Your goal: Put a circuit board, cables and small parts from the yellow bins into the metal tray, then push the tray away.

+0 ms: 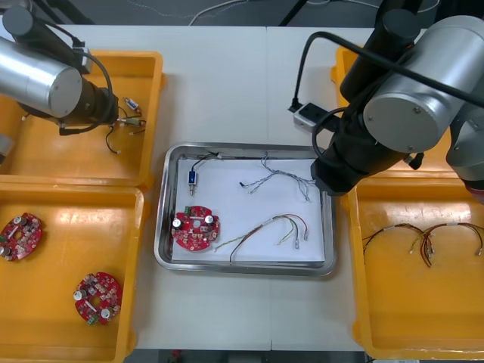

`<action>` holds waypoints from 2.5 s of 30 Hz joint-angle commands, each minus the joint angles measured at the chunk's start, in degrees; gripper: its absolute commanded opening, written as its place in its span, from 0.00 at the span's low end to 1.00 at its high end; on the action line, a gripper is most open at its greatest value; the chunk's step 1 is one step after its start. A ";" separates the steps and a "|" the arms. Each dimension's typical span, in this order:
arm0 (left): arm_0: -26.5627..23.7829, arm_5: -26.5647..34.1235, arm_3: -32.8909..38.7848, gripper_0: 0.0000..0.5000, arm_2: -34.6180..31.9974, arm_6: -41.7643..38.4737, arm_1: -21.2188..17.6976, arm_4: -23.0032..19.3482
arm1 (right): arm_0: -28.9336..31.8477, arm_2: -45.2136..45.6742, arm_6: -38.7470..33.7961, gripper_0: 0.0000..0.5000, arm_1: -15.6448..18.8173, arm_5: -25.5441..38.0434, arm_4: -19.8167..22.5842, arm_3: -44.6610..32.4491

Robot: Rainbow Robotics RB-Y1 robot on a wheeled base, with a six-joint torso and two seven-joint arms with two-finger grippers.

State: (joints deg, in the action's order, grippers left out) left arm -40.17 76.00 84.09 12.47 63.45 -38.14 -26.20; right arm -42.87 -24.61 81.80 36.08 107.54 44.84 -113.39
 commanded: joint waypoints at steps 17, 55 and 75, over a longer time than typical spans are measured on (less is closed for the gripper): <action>-3.16 -5.16 -4.90 0.91 4.23 -0.35 2.81 2.12 | 10.09 20.66 -19.13 1.00 9.45 2.46 3.15 -9.04; -3.43 9.17 3.89 0.00 -3.06 6.51 -0.18 -1.92 | 29.07 40.79 -12.63 1.00 12.44 0.65 6.40 -9.22; -3.78 27.45 20.06 0.00 -4.47 -5.45 -2.55 -10.27 | 30.83 40.79 -4.63 1.00 12.09 -0.93 5.43 -9.22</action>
State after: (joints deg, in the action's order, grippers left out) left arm -41.20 102.08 100.47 9.39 63.77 -37.71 -34.47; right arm -13.00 14.47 76.02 46.23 107.18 50.71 -121.02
